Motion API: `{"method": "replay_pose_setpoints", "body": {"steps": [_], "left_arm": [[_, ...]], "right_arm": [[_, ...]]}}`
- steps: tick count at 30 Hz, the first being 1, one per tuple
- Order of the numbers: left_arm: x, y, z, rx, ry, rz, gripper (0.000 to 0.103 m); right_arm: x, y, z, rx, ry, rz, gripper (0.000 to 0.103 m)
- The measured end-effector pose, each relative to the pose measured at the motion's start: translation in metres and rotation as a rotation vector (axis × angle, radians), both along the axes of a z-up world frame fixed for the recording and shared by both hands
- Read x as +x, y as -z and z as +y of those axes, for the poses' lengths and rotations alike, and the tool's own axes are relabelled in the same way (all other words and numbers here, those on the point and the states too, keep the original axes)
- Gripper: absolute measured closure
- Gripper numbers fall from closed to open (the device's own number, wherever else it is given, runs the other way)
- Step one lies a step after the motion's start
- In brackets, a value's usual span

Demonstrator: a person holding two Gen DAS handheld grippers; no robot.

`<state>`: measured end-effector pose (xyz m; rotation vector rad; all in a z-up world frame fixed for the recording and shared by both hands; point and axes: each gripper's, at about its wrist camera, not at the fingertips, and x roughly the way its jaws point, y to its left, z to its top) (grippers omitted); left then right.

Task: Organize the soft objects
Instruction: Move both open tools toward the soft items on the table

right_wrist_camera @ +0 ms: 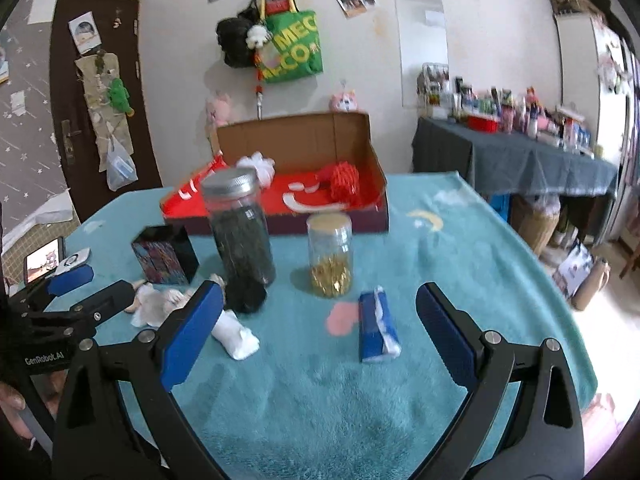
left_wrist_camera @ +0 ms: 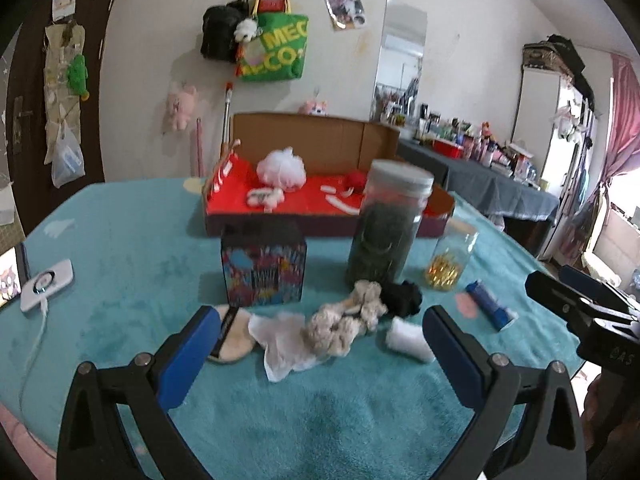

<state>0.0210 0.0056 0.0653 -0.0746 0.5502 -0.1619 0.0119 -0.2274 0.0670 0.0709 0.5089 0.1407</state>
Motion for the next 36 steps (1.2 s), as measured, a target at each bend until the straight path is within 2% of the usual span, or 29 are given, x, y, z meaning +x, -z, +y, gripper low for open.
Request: {"method": "replay_pose_setpoints", "body": {"steps": [6, 12, 20, 26, 36], "left_arm": [[0.006, 0.021, -0.001, 0.010, -0.006, 0.044, 0.000], [0.010, 0.031, 0.001, 0.021, -0.016, 0.071, 0.000], [0.015, 0.032, 0.012, 0.021, -0.032, 0.090, 0.000], [0.020, 0.027, 0.033, 0.020, -0.044, 0.105, 0.000], [0.033, 0.023, 0.062, 0.054, 0.013, 0.163, 0.000]], "right_arm": [[0.011, 0.031, -0.003, 0.017, 0.014, 0.074, 0.004], [0.016, 0.045, -0.001, 0.005, 0.018, 0.107, 0.004], [0.024, 0.054, 0.001, 0.011, 0.017, 0.147, 0.004], [0.035, 0.051, 0.011, 0.010, -0.007, 0.158, 0.004], [0.063, 0.051, 0.036, -0.005, -0.111, 0.224, 0.004]]}}
